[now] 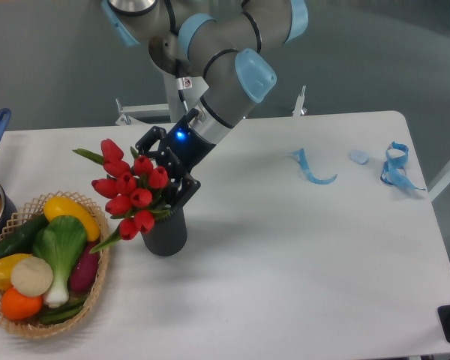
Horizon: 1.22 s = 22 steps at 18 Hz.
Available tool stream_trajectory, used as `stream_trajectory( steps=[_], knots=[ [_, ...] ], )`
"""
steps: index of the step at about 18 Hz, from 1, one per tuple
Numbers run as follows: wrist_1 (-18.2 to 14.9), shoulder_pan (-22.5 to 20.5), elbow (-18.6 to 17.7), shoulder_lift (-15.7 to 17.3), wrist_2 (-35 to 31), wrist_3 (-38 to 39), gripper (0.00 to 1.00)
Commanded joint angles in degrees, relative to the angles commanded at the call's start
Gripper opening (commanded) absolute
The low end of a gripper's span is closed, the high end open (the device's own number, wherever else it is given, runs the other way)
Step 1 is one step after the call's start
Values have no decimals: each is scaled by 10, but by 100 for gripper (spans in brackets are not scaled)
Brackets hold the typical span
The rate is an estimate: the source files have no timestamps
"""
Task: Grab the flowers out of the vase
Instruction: 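Close the gripper around the tulip stems just above the vase rim, then lift the gripped tulip bunch upward out of the black vase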
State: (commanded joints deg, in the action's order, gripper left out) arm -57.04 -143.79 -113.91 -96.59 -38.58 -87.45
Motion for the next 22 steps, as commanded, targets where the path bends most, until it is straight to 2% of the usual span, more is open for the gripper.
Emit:
stream_trajectory(
  steps=[4, 10, 11, 17, 22],
  knots=[
    [0, -1, 1, 1, 0, 1, 47],
    [-4, -8, 4, 2, 0, 2, 39],
    [-4, -9, 4, 3, 0, 2, 36],
    [-8, -20, 24, 7, 1, 42, 36],
    [-9, -22, 40, 40, 6, 119, 36]
  ],
)
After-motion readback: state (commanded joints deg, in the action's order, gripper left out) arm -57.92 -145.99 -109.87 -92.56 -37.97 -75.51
